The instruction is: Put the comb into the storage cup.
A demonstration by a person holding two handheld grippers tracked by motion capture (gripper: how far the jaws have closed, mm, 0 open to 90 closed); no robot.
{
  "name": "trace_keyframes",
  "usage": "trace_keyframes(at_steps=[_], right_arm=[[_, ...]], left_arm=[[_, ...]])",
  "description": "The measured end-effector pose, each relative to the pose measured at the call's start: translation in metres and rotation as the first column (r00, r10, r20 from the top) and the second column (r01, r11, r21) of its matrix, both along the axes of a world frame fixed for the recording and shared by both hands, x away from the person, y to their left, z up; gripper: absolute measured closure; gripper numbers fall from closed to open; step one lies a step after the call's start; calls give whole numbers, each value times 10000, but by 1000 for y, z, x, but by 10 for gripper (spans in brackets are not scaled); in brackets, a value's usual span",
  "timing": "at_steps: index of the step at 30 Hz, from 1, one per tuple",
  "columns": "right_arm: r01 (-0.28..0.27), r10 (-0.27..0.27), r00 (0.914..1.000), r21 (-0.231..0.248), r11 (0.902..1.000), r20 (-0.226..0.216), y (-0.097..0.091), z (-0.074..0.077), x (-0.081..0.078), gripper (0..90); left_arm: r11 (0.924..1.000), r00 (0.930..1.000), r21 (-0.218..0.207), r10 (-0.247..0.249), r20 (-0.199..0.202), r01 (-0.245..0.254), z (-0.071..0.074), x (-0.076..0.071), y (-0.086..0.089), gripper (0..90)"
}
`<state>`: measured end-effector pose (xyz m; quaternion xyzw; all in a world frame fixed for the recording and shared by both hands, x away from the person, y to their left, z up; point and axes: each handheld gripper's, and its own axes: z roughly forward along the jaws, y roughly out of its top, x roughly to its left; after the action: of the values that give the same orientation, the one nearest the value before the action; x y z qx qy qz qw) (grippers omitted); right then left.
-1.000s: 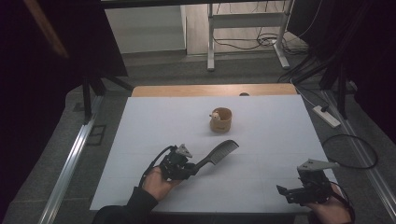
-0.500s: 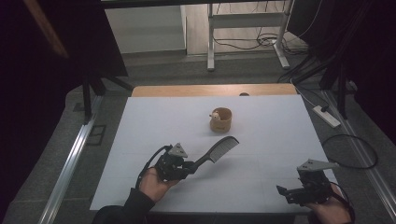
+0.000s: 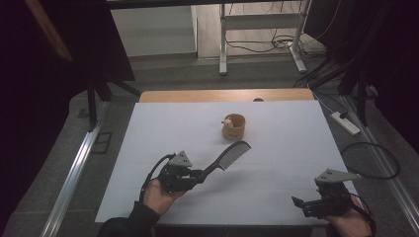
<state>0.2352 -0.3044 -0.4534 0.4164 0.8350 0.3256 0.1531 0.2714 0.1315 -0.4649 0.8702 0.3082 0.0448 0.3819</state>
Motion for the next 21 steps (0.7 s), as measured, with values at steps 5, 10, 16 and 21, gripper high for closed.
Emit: trace_keyframes(at_steps=[5, 10, 16, 21], right_arm=[[-248, 230, 9990, 461, 9986, 393, 2, 3, -1, 0], [-471, 419, 9971, 828, 9954, 642, 4, 8, 1, 0], [-741, 654, 9937, 950, 9927, 910, 10, 14, 3, 0], [-1007, 882, 9893, 1064, 9892, 1163, 16, 21, 7, 0]], left_arm=[[9999, 9999, -112, -24, 121, 26, 2, -4, 3, 718], [9999, 9997, -156, 29, 226, -25, 3, -9, 5, 718], [9998, 9996, -191, 24, 288, -18, 2, -14, 7, 718], [9998, 9990, -189, 74, 433, -66, 3, -19, 6, 718]])
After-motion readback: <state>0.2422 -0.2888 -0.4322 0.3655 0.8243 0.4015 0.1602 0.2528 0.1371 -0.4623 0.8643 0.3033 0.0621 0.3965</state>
